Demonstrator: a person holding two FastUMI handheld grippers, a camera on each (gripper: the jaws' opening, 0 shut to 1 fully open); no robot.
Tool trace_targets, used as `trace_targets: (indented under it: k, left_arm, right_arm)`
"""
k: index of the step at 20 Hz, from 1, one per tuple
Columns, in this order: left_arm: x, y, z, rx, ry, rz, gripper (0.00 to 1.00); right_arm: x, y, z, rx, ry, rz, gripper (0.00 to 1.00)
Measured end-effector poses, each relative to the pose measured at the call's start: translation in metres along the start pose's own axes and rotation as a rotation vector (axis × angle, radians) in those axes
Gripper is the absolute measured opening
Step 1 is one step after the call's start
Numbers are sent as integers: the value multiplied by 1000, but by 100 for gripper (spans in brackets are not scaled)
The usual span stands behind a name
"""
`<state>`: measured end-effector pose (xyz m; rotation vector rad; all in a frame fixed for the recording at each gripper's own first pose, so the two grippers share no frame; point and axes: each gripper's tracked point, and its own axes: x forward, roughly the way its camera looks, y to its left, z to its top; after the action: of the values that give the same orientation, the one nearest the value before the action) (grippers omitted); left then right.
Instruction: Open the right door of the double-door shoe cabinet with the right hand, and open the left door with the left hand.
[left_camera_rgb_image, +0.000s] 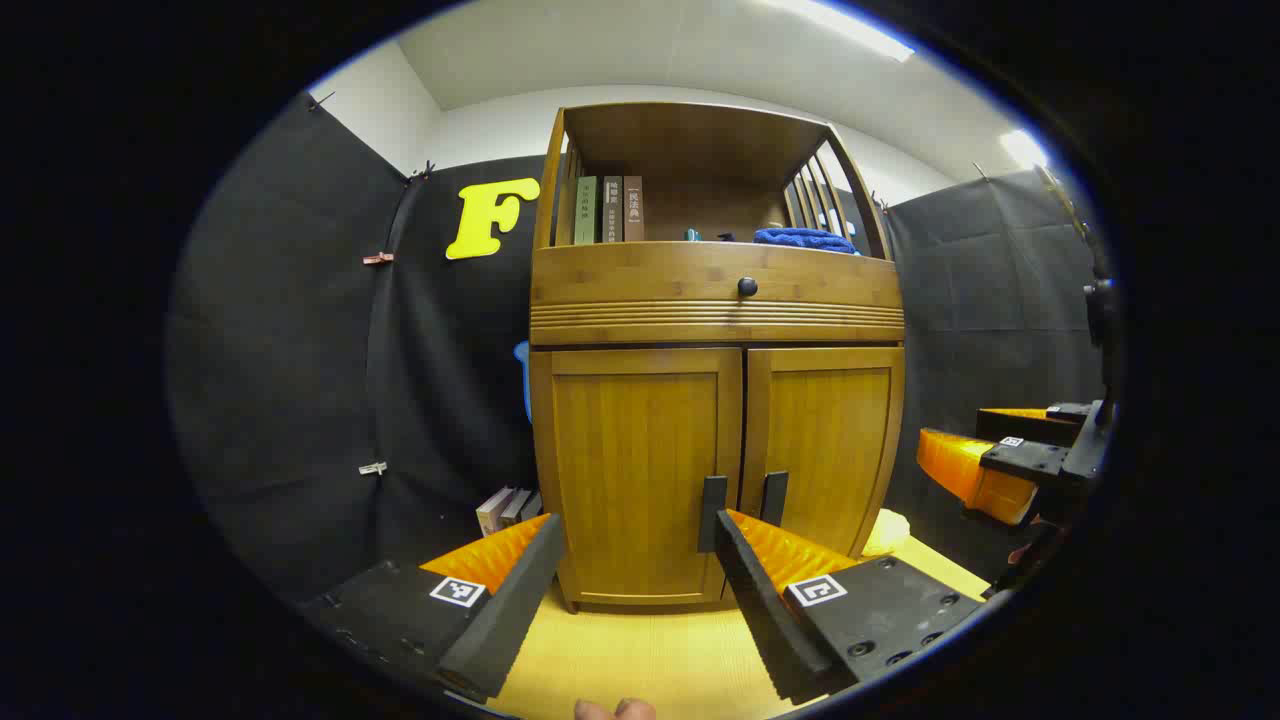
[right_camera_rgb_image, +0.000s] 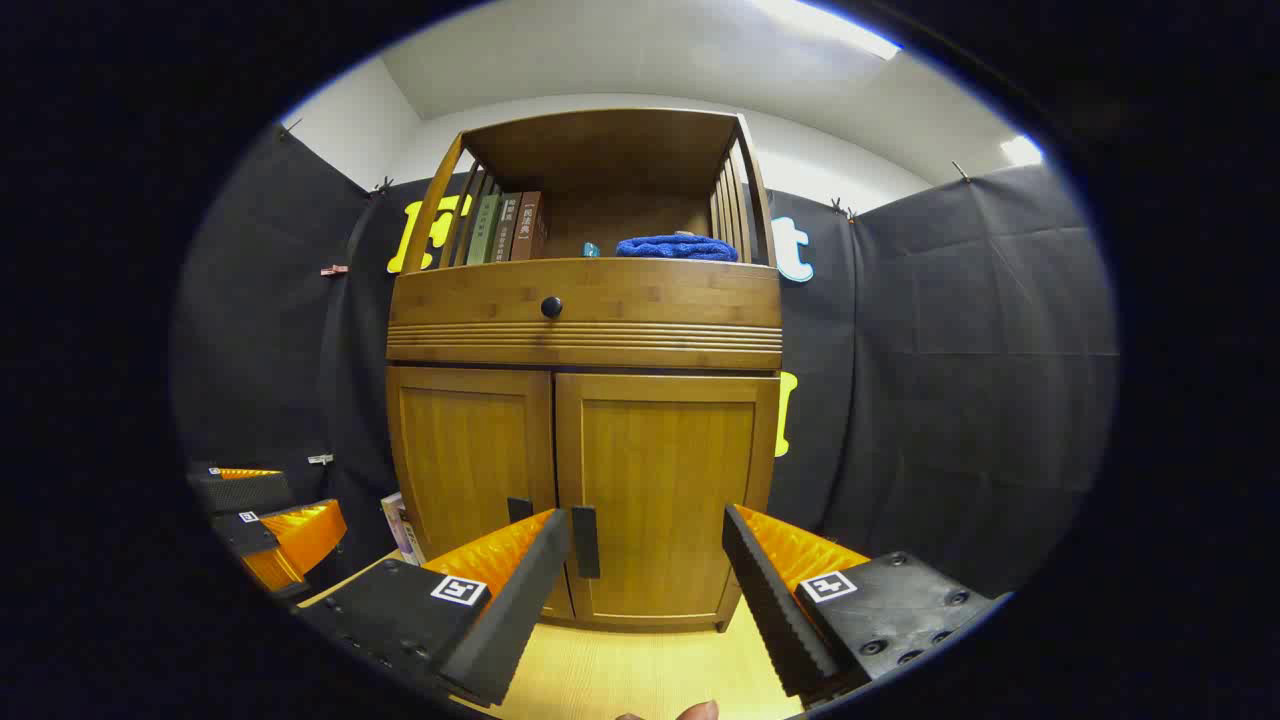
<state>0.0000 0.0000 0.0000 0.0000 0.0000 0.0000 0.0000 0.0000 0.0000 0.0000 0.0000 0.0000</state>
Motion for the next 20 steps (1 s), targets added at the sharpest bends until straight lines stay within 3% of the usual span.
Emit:
trace_targets:
  k: [4,14,20]
  left_arm:
    - [0,-1,1,-1,-15,-10,96]
    - [5,3,-1,-6,-36,-44,92]
    - [12,6,-7,-3,-16,-48,94]
  right_arm:
    - [-3,-1,3,-3,-22,-6,98]
    - [-9,-3,10,10,-46,-45,95]
    - [-7,-4,13,49,-62,-50,95]
